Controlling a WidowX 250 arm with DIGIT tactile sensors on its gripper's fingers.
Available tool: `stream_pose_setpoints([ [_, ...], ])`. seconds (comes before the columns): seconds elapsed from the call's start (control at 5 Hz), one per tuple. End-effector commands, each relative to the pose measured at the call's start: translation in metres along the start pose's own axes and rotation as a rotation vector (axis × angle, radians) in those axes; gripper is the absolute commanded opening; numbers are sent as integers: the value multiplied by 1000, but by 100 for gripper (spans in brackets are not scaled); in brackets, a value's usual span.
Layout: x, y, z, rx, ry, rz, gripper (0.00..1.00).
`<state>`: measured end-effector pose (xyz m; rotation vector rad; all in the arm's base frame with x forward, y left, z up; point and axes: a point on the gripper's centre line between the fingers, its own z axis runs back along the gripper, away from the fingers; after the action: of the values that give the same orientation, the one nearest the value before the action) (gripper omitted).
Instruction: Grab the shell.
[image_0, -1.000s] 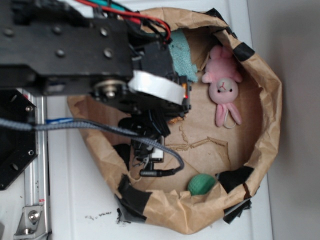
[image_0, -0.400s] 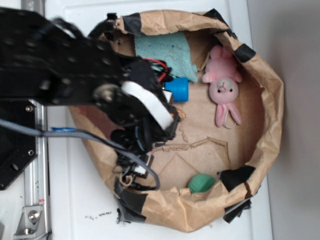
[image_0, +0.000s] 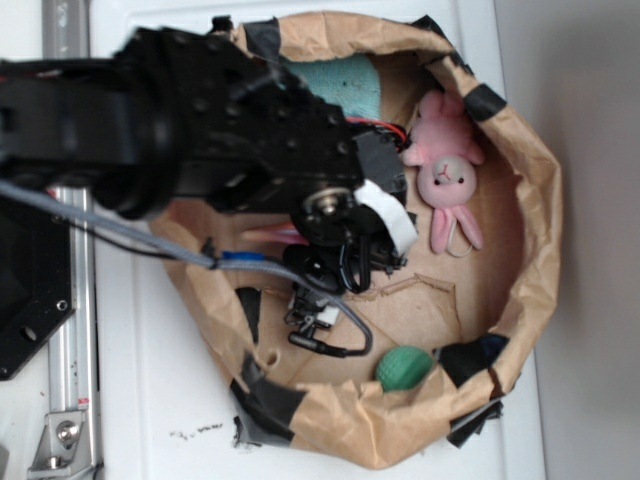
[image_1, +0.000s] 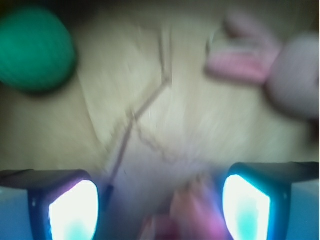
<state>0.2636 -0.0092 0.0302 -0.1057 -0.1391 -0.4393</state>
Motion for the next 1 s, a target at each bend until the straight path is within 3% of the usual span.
stream_pose_setpoints([
  [0.0, -20, 18, 12, 53, 7, 16, 100],
  [0.6, -25, -3, -5, 74, 81, 124, 100],
  [0.8, -30, -9, -12, 86, 84, 159, 0],
])
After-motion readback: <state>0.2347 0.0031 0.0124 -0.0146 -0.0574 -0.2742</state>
